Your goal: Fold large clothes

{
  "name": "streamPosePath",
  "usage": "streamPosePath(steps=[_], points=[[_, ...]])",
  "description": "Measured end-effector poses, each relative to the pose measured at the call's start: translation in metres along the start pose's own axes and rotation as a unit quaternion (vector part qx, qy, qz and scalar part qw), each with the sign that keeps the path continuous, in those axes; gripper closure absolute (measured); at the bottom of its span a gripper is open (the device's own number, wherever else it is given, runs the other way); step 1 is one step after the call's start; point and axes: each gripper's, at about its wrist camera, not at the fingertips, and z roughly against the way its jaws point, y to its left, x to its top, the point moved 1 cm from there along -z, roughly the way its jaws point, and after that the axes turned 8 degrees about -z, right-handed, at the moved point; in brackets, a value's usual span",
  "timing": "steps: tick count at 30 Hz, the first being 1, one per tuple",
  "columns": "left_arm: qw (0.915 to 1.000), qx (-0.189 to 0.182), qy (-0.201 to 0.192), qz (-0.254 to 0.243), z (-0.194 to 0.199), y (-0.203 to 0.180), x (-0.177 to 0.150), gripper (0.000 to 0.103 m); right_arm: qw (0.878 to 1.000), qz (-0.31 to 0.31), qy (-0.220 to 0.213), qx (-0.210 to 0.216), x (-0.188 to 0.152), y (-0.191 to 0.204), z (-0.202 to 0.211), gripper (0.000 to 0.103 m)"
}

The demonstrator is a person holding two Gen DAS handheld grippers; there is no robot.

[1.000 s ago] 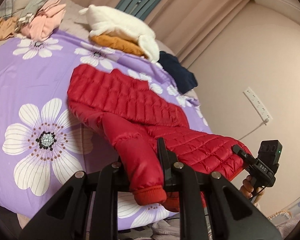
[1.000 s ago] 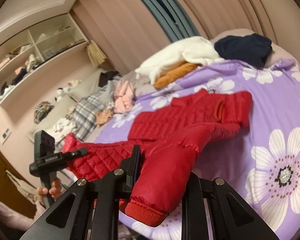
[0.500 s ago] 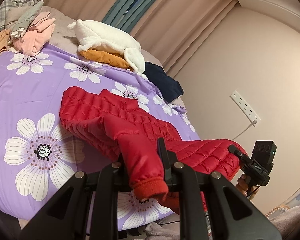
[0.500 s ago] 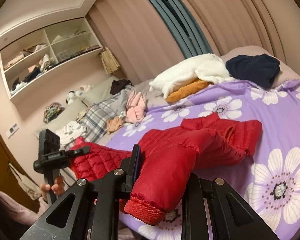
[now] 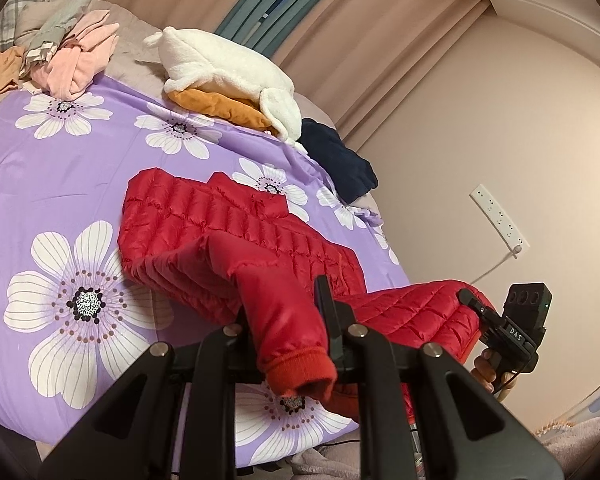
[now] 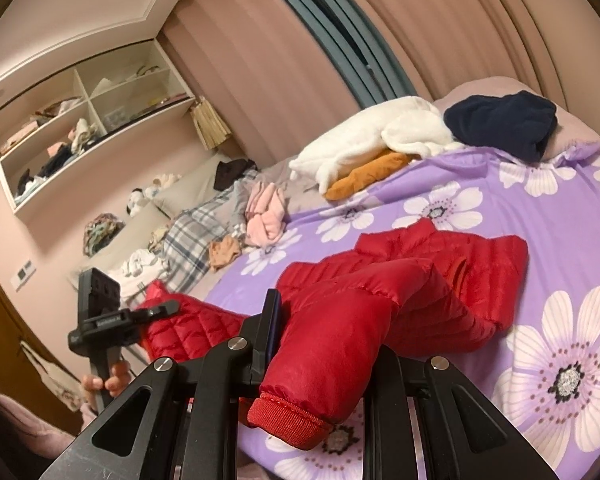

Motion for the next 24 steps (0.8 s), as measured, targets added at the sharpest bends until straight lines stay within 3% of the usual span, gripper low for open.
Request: streamPosePath(steps=[24], points=[[0.9997,0.020,0.014,0.010,-0.040,0.016,0.024,0.086,0.997,-0.074,-0.001,-0.022,0.015,-0.036,-0.021,0.081]])
